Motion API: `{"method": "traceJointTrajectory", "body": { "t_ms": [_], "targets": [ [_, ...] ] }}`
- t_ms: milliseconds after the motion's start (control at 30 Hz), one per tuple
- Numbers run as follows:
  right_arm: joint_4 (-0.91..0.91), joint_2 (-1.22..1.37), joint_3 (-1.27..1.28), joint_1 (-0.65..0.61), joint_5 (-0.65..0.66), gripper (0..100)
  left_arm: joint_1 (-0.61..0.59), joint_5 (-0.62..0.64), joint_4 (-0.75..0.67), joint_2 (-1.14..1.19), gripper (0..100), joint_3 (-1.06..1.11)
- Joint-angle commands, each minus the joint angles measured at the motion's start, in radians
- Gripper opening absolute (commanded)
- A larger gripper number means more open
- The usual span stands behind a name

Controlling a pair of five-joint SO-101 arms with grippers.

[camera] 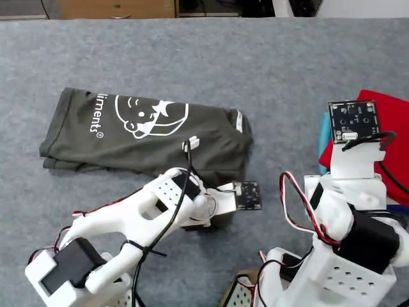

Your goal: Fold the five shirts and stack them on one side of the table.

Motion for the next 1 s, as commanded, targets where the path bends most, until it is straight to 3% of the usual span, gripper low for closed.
{"method": "traceJointTrajectory", "body": {
  "t_ms": [0,233,433,667,967],
  "targets": [
    [0.011,-0.007,0.001,0.013,0.008,0.5,-0.009,-0.003,-0.014,-0.005,2,-0.003],
    [0.011,-0.007,0.001,0.015,0.008,0.5,-0.025,-0.003,-0.002,-0.016,2,-0.032],
    [0.012,-0.008,0.001,0.015,0.008,0.4,-0.110,-0.003,0.092,-0.007,2,-0.207],
    [0.011,-0.008,0.004,0.015,0.006,0.4,-0.155,-0.003,0.100,-0.001,2,-0.348],
    [0.011,-0.008,0.004,0.015,0.006,0.4,-0.187,-0.003,0.077,0.223,2,-0.554]
  ]
}}
